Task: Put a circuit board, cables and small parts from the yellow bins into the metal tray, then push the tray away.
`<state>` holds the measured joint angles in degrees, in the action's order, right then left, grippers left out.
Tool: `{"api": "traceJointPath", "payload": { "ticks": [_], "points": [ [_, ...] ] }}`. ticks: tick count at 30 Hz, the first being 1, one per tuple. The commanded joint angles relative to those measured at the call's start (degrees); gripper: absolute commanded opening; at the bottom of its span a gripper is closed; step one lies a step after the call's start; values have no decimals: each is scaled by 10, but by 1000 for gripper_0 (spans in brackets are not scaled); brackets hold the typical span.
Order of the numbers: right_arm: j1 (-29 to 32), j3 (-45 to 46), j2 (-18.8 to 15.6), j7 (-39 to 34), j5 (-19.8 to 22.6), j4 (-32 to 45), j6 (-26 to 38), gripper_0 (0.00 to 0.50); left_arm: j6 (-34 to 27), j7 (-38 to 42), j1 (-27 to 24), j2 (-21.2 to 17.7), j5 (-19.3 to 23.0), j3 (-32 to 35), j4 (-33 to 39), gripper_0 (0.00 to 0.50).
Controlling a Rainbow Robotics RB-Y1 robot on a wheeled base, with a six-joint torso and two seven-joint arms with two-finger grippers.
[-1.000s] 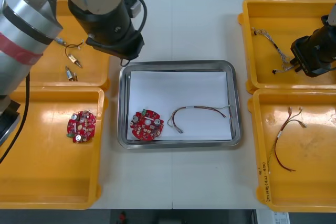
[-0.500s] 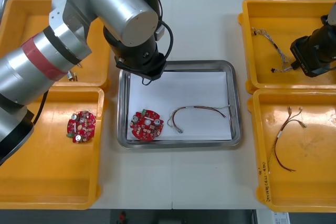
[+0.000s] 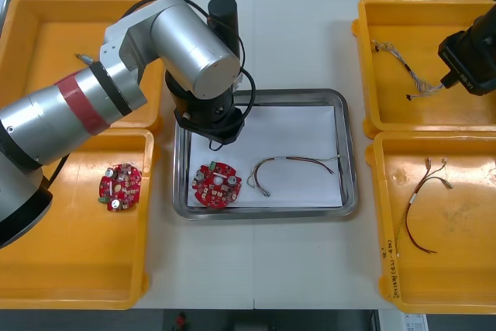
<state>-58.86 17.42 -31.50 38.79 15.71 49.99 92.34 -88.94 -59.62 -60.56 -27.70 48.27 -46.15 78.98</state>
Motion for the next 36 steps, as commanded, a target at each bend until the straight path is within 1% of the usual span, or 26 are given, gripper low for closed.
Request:
{"api": "traceJointPath", "payload": {
  "ticks": [1,3,4,6,9,10,11,12,13,14,16,18,20,22,23,24,27,32,34,35,36],
  "points": [
    [-5,-13,-23,12,-6,74,49,0,33,39,-31,12,7,-18,-20,2],
    [-5,-13,-26,19,-2,105,74,0,41,37,-31,12,7,-22,-25,0],
    [-5,-13,-26,19,-2,105,74,0,41,37,-31,12,7,-22,-25,0],
    [-5,-13,-28,32,2,129,98,0,43,36,-31,12,7,-23,-26,3],
    [-5,-13,-28,74,4,162,140,0,40,36,-31,12,7,-23,-26,10],
    [-5,-13,-28,81,5,167,146,0,40,36,-31,12,7,-23,-26,50],
    [-5,-13,-28,99,7,181,162,0,40,37,-31,12,8,-23,-26,266],
    [-5,-13,-28,107,9,187,168,0,40,38,-31,12,9,-23,-26,314],
    [-5,-13,-28,123,11,196,177,0,40,39,-31,11,10,-23,-26,446],
    [-5,-13,-28,141,13,205,177,0,40,39,-31,11,11,-22,-25,500],
    [-5,-13,-28,160,16,212,177,0,40,40,-31,10,12,-23,-25,500],
    [-5,-20,-30,210,20,238,177,0,39,41,-31,8,14,-22,-22,500],
    [-5,-32,-30,238,23,252,177,0,34,42,-31,7,15,-20,-19,500],
    [-5,-42,-30,253,26,260,177,0,30,42,-31,5,17,-17,-16,500],
    [-5,-56,-30,275,29,274,177,0,18,42,-31,5,17,-9,-11,500],
    [-5,-61,-30,282,30,277,177,0,13,42,-31,4,17,-6,-9,500],
    [-5,-78,-34,316,56,285,177,0,-8,42,-31,-2,17,11,2,500],
    [-5,-134,-56,385,115,289,177,0,-34,43,-31,-10,13,45,17,500],
    [-5,-148,-61,396,124,296,177,0,-41,42,-31,-11,12,57,20,500],
    [-5,-166,-67,412,136,307,177,0,-53,40,-32,-14,11,77,21,500],
    [-5,-166,-67,412,136,307,177,0,-53,40,-32,-14,11,77,21,500]
  ]
}}
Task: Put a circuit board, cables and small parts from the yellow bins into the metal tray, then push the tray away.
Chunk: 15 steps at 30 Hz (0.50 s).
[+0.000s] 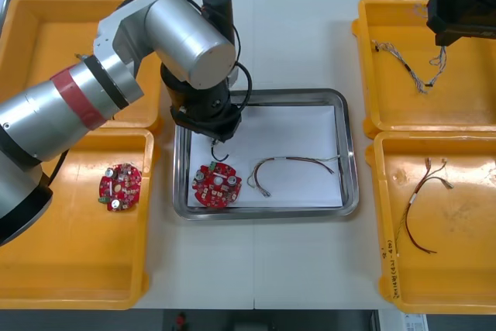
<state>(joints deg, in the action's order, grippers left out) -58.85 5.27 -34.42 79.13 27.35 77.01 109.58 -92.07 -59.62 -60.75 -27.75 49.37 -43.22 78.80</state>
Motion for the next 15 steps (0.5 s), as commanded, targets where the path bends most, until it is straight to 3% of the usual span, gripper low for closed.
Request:
{"api": "traceJointPath", "payload": {
  "ticks": [1,11,15],
  "points": [
    [-5,-58,-43,23,34,46,4,0,-32,39,-30,-18,-2,65,29,500],
    [-5,-73,-48,106,101,93,4,0,-90,32,-30,-65,-18,139,49,500],
    [-6,-99,-47,146,107,124,4,0,-102,31,-29,-86,-17,166,48,500]
  ]
}}
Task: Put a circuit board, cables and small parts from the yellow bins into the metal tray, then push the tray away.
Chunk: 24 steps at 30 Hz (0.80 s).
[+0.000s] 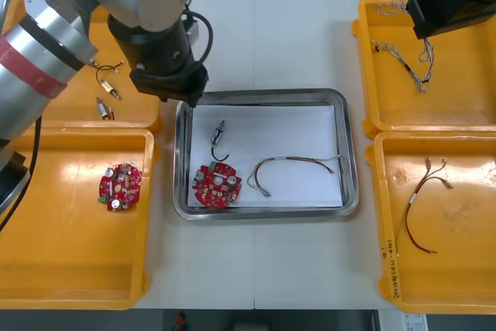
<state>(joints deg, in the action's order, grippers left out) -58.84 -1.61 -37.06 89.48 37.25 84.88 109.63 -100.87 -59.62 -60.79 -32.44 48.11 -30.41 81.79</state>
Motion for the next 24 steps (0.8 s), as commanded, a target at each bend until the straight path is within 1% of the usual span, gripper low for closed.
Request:
{"api": "traceJointPath", "payload": {
  "ticks": [1,6,8,9,10,14,20,24],
  "points": [
    [-5,-38,-20,51,9,53,4,0,-18,32,-29,-43,-6,43,17,500],
    [-6,-78,-10,89,34,89,4,0,-40,31,-29,-75,-10,71,9,500],
    [-5,-91,-6,99,48,96,4,0,-40,29,-29,-84,-8,78,-1,500],
    [-5,-91,-6,99,48,96,4,0,-40,29,-29,-84,-8,78,-1,500],
    [-5,-108,-2,115,59,102,4,0,-40,28,-29,-94,-10,84,-14,500],
    [-6,-135,11,151,60,113,4,0,-35,26,-29,-103,-19,101,-41,500],
    [-6,-182,33,220,51,122,2,0,-10,23,-29,-103,-56,137,-85,500],
    [-5,-205,41,258,50,123,-30,0,-3,22,-29,-104,-70,163,-97,500]
  ]
}}
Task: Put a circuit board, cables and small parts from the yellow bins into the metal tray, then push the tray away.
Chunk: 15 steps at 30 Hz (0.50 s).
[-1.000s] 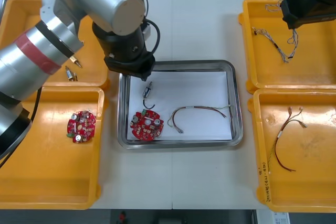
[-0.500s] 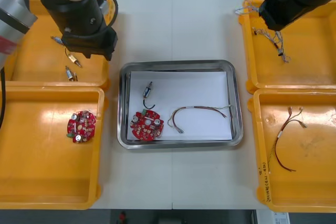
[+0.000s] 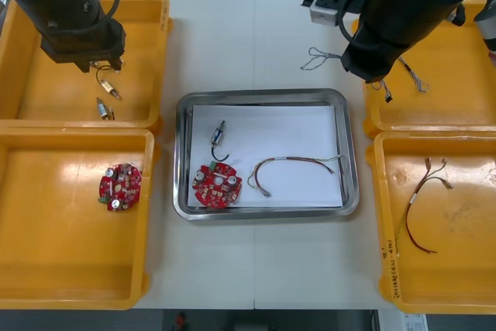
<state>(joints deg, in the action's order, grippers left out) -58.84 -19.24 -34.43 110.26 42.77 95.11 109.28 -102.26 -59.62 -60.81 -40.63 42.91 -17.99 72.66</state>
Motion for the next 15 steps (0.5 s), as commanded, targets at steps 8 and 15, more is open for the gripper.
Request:
{"api": "traceJointPath", "payload": {
  "ticks": [8,15],
  "points": [
    [-6,-80,34,117,-10,21,-72,0,39,22,-30,-21,-44,82,-44,500],
    [-5,-125,35,125,-16,21,-90,0,93,25,-30,-20,-59,85,-85,500]
  ]
}}
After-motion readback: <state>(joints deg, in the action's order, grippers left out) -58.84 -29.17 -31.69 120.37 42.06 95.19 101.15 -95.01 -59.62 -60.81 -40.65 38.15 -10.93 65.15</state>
